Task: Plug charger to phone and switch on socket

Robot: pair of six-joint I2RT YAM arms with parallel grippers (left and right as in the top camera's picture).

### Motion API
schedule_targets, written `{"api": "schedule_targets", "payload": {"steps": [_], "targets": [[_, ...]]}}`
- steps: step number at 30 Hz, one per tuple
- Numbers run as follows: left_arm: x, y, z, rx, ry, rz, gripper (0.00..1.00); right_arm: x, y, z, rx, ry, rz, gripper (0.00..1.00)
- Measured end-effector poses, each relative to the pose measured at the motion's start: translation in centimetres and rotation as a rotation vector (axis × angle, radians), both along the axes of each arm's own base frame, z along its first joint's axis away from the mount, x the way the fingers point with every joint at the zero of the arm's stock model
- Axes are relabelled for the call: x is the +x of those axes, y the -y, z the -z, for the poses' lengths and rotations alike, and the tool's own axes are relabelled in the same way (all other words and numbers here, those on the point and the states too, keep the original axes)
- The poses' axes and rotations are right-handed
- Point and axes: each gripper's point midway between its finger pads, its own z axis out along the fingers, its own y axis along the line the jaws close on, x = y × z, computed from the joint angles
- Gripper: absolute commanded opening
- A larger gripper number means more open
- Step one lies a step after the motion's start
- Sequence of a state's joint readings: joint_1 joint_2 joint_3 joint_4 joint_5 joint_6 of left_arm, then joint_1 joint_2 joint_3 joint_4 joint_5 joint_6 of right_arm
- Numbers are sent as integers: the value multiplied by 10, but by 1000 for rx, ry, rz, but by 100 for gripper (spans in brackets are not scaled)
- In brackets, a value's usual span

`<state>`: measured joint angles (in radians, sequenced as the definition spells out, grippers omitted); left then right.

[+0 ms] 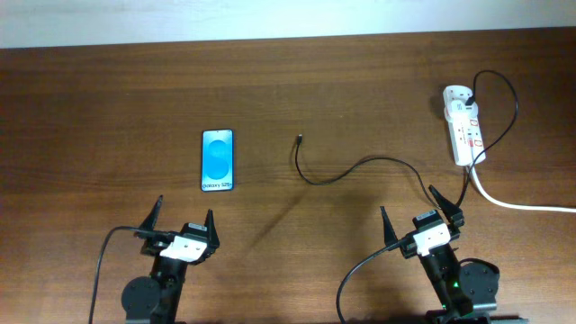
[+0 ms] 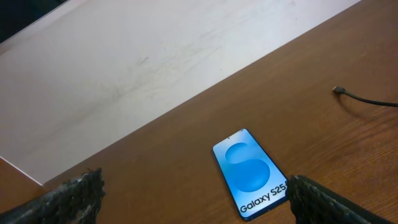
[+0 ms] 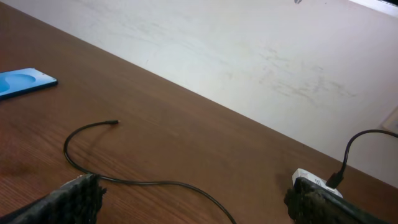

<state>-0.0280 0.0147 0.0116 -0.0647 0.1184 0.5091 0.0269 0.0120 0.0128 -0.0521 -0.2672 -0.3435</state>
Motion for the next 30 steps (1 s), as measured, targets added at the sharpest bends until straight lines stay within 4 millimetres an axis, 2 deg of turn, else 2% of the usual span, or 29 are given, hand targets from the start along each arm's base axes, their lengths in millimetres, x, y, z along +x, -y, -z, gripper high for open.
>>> {"api": "schedule_targets", "payload": {"steps": [3,30], "targets": [[0,0,0,0,0,0,99,-2,-7,0,0,0,-29,98],[0,0,0,0,0,0,99,-2,-7,0,0,0,-29,98]]}}
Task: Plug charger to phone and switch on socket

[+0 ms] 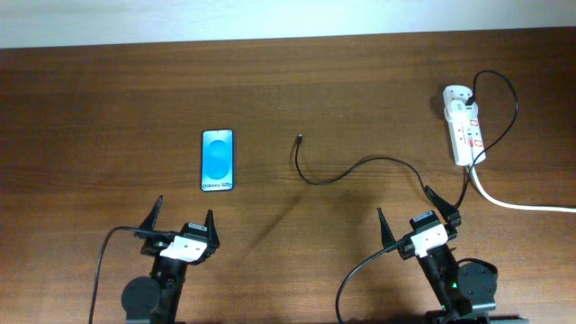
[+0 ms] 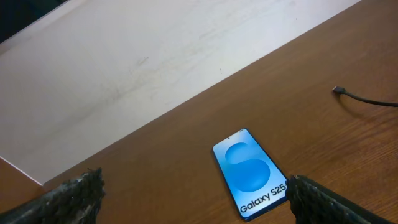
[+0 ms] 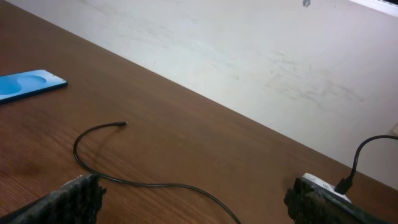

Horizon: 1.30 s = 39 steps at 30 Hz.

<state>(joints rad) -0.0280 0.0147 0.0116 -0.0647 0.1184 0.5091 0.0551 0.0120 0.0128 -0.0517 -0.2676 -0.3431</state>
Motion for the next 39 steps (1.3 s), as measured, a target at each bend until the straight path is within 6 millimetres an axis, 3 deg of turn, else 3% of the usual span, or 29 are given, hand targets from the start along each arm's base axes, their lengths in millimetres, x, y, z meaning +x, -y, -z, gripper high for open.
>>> {"api": "schedule_targets", "payload": {"steps": [33,39], "targets": [[0,-1,0,-24,-2,-6,99,0,0,0,0,0,0,98],[1,-1,-17,-134,50,-12,99,0,0,0,0,0,0,98]]}}
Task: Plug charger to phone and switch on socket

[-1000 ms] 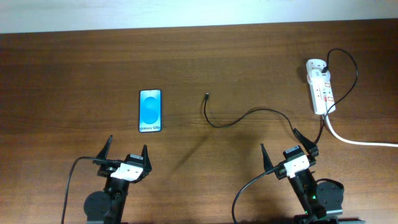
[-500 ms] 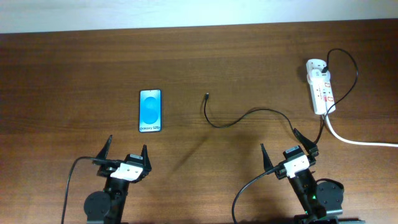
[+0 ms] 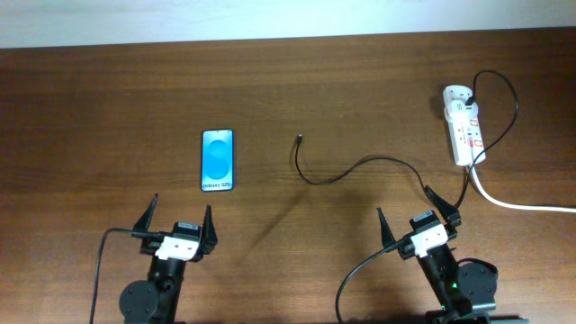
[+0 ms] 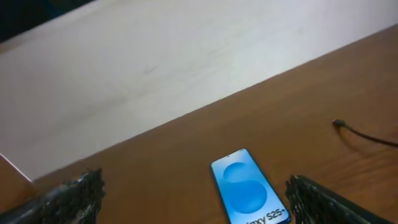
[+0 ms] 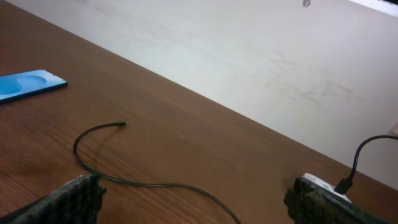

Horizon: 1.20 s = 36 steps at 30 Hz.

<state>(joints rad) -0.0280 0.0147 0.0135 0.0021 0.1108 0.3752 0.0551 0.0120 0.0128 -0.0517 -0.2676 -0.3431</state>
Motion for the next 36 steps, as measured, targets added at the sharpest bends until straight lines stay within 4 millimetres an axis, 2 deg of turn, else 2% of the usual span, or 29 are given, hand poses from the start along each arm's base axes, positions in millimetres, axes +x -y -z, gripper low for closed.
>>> {"api": "schedule_targets", "payload": {"steps": [1,3,6,9,11,15,17,21,22,24,25,27,29,31,36], "targets": [[-1,0,-4,-12,5,0,99,0,0,0,0,0,0,98],[-4,0,-34,-35,55,1,99,0,0,0,0,0,0,98],[-4,0,-69,-71,70,3,99,0,0,0,0,1,0,99],[4,0,-103,-116,51,4,99,0,0,0,0,2,0,98],[12,1,-114,-136,-22,5,99,0,0,0,0,2,0,98],[40,10,-136,-146,-233,34,99,0,0,0,0,1,0,98],[54,15,-137,-153,-339,54,99,0,0,0,0,1,0,98],[100,33,-136,-179,-519,140,99,0,0,0,0,2,-1,98],[122,42,-142,-194,-551,189,99,0,0,0,0,1,-1,98],[141,55,-131,-225,-667,253,99,0,0,0,0,1,0,98],[157,63,-122,-248,-746,286,99,0,0,0,0,1,-1,98],[163,69,-86,-293,-947,302,99,0,0,0,0,1,0,98],[169,67,-41,-309,-1105,266,99,0,0,0,0,1,-1,98],[162,62,-9,-308,-1232,215,99,0,0,0,0,1,-1,98],[164,58,-4,-324,-1243,168,99,0,0,0,0,1,0,98]]}}
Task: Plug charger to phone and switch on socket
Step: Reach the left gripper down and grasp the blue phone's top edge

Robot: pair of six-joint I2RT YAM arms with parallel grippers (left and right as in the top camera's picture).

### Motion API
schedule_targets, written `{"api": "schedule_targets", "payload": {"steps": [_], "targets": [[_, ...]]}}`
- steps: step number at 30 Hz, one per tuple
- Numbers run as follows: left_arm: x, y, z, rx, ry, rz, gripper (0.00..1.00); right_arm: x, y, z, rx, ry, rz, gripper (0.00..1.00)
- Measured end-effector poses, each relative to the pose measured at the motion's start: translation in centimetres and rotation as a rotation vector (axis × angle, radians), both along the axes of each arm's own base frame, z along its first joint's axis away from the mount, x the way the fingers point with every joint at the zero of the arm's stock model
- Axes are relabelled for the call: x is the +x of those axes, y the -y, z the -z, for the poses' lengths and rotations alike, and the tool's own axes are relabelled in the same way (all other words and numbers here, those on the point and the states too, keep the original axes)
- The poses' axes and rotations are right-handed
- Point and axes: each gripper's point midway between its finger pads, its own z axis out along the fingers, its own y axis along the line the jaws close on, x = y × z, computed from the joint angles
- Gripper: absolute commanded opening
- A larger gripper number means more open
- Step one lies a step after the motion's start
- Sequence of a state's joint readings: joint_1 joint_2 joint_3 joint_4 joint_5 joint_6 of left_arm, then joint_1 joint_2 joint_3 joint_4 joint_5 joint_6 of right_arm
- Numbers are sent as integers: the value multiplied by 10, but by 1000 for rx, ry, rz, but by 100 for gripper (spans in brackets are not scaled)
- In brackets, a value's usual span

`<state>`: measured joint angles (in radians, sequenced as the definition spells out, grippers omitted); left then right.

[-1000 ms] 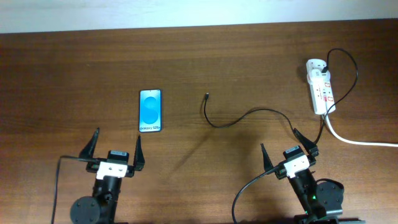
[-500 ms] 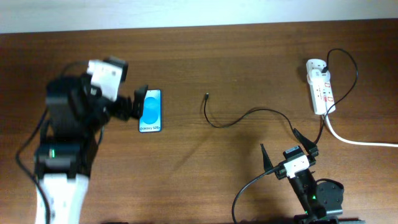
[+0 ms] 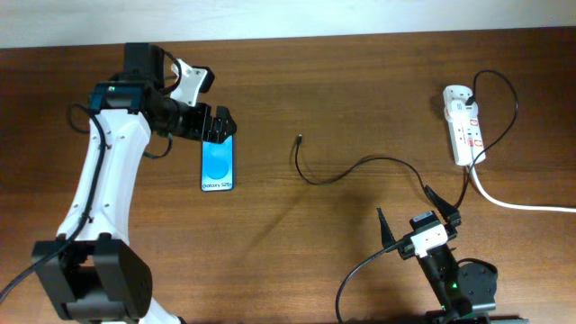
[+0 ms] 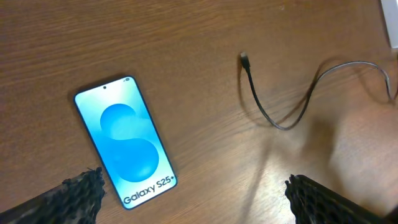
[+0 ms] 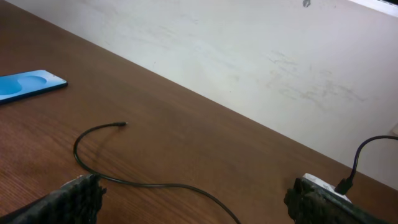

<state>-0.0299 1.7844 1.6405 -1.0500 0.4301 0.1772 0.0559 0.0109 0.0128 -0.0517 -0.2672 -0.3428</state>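
The blue-screened phone point(image 3: 218, 161) lies flat on the brown table, and it also shows in the left wrist view point(image 4: 124, 140). The black charger cable point(image 3: 360, 165) curves from its free plug point(image 3: 299, 139) toward the white power strip point(image 3: 463, 125) at the far right. My left gripper point(image 3: 209, 125) hangs open over the phone's far end, holding nothing; its fingertips point(image 4: 81, 194) frame the phone's near corner. The plug point(image 4: 244, 60) lies to the right of the phone. My right gripper point(image 3: 419, 219) rests open at the near right with the cable point(image 5: 155, 185) in front of it.
A thick white lead point(image 3: 513, 203) runs from the power strip off the right edge. The table point(image 3: 360, 81) ends at a pale wall along the far side. The right arm's own black wire trails at the near edge.
My left arm has left its rest at the near left and now reaches over the far end of the phone, gripper still open. The right arm, phone and cable have not moved.
Both grippers sat open at the near edge at first, with the phone and cable lying apart. The right wrist shifted slightly, then the left wrist tilted a little. Now the left arm is stretched out above the phone, empty.
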Motion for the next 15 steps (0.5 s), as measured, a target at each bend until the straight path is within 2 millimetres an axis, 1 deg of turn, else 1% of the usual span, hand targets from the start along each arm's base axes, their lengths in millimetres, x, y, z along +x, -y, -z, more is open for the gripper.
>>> {"api": "schedule_targets", "payload": {"steps": [2,4,5,6,7,9,10,11,12,14,15], "targets": [[7,-9,9,32,-51,-150,99,0,0,0,0,0,0,98],[7,-15,17,91,-80,-226,99,0,0,0,0,0,0,98],[6,-15,16,131,-91,-258,100,0,0,0,0,0,0,98],[4,-15,9,148,-102,-272,100,0,0,0,0,0,0,98],[-4,-21,-2,183,-136,-301,100,0,0,0,0,0,0,98],[-9,-34,-36,238,-136,-350,100,0,0,0,0,0,0,98],[-11,-36,-47,249,-138,-361,100,0,0,0,-1,0,0,98],[-12,-38,-50,261,-143,-365,100,0,0,0,0,0,-1,98],[-11,-39,-46,272,-157,-366,99,0,0,0,0,0,0,98],[-5,-40,-18,300,-228,-359,99,0,0,0,-1,0,0,98],[-5,-40,-4,315,-276,-352,99,0,0,0,0,0,0,98]]}}
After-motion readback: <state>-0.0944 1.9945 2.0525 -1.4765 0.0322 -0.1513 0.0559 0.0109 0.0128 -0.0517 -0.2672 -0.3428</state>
